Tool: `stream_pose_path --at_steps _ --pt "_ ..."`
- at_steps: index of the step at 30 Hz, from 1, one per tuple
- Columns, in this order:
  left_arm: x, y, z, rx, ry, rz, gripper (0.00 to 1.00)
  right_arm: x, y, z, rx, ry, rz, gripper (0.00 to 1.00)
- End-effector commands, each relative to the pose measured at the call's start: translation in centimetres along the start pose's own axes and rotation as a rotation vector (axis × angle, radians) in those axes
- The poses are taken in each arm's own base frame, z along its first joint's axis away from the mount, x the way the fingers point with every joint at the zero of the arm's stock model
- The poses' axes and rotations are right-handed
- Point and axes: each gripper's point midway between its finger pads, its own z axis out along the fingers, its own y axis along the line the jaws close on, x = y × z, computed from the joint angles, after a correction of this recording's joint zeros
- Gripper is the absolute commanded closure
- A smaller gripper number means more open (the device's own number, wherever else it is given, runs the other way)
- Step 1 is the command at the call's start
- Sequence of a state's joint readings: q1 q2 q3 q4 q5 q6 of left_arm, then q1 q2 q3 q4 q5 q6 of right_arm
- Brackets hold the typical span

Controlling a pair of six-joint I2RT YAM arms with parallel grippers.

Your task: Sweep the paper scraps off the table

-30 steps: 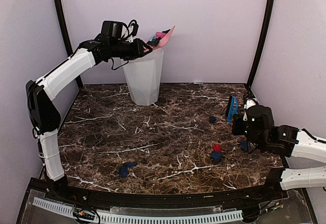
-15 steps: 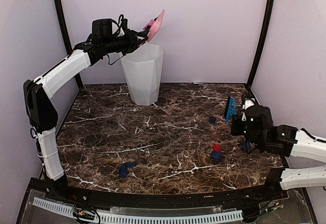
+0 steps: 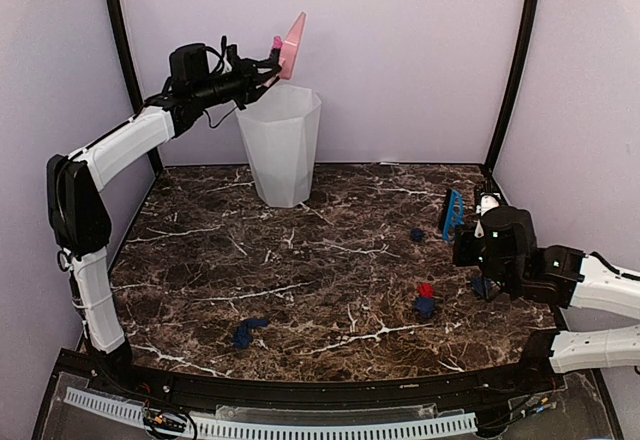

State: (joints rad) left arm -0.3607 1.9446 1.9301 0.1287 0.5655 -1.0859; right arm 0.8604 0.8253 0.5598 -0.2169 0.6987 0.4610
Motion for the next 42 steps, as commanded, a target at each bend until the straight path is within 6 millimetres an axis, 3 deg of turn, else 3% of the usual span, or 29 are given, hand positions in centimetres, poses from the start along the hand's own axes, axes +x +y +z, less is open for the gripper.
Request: stream_pose_path --at_steps 1,5,22,30,34,36,37,38,42 --pt "-0.9 -2.8 -1.2 0.119 -0.019 -0.058 1.0 -1.2 0.1 -0.2 -0.009 -0.038 0.031 1.0" --pt "-0.7 -2.0 -1.2 0.139 -0.021 -0.122 1.0 -1.2 0.1 -0.2 -0.007 -0.036 0.031 1.0" --pt "-0.9 -3.7 -3.0 0.225 -0.071 -0.135 1.0 -1.5 0.2 -0.3 -0.013 -0.044 0.033 1.0" --pt "-1.1 -4.9 -2.9 0.164 -0.049 0.092 1.0 -3.2 1.0 -0.2 -0.031 -0.079 0.044 1.0" --pt "-0.2 -4.7 -2.7 0.078 -0.028 0.217 1.0 -4.6 1.8 0.4 -0.036 -0.083 0.045 1.0" --pt "0.6 -4.5 -2.7 0.02 -0.019 0.277 1.0 -5.2 2.1 1.1 -0.031 -0.074 0.049 1.0" --pt "1.1 -5.4 -2.8 0.015 -0.02 0.311 1.0 -5.5 2.2 1.6 -0.028 -0.068 0.048 1.0" --pt "1.2 -4.7 -2.9 -0.043 -0.03 0.361 1.0 -5.7 2.2 2.1 -0.021 -0.062 0.044 1.0" --pt "3.0 -6.8 -3.6 -0.139 -0.051 0.567 1.0 -7.0 1.8 4.2 0.011 -0.044 0.036 1.0"
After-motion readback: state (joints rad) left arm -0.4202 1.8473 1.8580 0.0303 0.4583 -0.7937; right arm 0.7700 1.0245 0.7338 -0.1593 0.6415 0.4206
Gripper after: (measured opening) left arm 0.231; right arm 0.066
